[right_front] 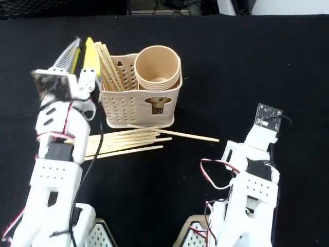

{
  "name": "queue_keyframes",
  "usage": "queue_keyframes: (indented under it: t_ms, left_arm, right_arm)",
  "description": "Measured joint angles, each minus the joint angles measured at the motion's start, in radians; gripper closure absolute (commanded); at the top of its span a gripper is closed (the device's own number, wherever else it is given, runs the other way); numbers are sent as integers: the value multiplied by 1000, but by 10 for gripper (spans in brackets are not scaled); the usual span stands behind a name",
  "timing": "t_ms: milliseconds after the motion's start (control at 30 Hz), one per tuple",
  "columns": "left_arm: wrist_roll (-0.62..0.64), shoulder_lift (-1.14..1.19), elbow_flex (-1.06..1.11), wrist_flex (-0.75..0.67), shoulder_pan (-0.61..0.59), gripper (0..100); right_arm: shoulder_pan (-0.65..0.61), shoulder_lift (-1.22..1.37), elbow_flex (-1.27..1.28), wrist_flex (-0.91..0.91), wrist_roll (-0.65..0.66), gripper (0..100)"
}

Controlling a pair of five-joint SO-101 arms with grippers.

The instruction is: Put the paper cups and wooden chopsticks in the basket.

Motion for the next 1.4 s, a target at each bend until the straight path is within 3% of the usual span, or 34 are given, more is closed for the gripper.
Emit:
queue_keyframes:
  t_ms: [100, 167, 367, 500, 700, 867, 1133, 1400]
  left_arm:
    - [0, -124, 5, 34, -20, 889]
    - [0, -219, -9, 144, -43, 872]
    - [0, -361, -218, 766, -175, 861]
    - [0, -318, -301, 1140, -296, 861]
    - [-84, -54, -331, 1378, -382, 827]
    - [-292, 201, -331, 1452, -381, 775]
    - [-700, 519, -331, 1401, -333, 761]
    - [-796, 669, -331, 1189, -278, 760]
  right_arm:
    - [0, 0, 0, 0, 0, 983]
    - [0, 0, 0, 0, 0, 983]
    - [0, 0, 0, 0, 0, 983]
    - [0, 0, 0, 0, 0, 983]
    - [0, 0, 0, 0, 0, 983]
    - [0, 0, 0, 0, 0, 983]
    - [0, 0, 0, 0, 0, 983]
    - [0, 0, 0, 0, 0, 983]
